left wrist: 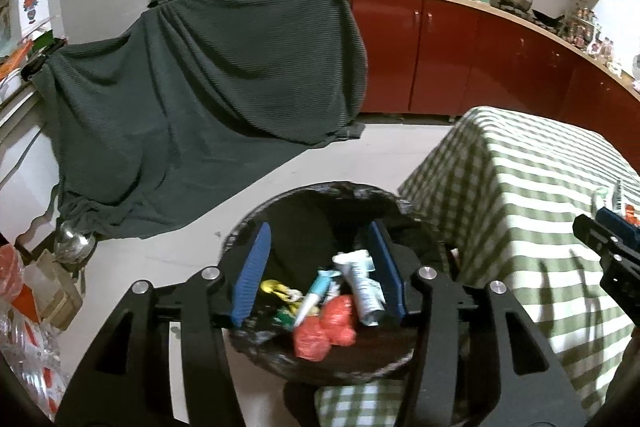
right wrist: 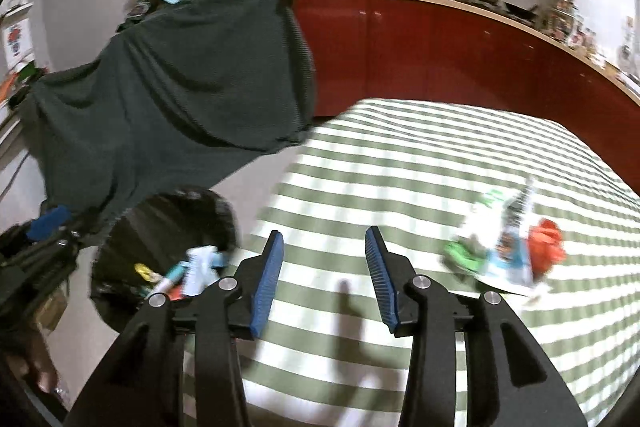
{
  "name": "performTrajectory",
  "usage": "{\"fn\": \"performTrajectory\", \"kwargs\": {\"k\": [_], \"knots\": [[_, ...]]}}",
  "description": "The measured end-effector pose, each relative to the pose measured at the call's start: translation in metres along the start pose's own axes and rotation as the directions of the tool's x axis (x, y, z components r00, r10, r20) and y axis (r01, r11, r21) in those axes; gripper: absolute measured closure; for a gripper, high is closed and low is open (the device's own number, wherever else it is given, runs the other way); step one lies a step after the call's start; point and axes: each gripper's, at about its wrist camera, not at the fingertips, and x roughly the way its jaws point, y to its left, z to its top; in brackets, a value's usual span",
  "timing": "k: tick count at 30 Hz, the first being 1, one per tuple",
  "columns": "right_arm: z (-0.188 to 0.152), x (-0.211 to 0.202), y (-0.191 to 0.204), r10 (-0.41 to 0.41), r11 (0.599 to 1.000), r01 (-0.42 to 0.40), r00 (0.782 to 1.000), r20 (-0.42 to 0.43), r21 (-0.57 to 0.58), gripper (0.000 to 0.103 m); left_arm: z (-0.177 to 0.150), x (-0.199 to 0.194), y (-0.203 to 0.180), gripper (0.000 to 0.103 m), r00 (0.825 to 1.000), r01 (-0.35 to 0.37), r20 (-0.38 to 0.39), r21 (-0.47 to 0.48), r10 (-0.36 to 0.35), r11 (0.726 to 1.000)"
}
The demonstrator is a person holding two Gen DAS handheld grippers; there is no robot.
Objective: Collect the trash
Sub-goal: 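Move both open tools back to the table beside the remaining trash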
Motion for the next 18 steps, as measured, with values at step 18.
{"fn": "performTrajectory", "kwargs": {"k": [18], "knots": [[-0.043,-0.040,-0.104,-0.146,0.984,0.147,0.989,-0.016,0.098,0.060,-0.010,-0.014,-0.098,0.053,0.988,0.152,-0.033,0.117,-0.149,0.981]]}}
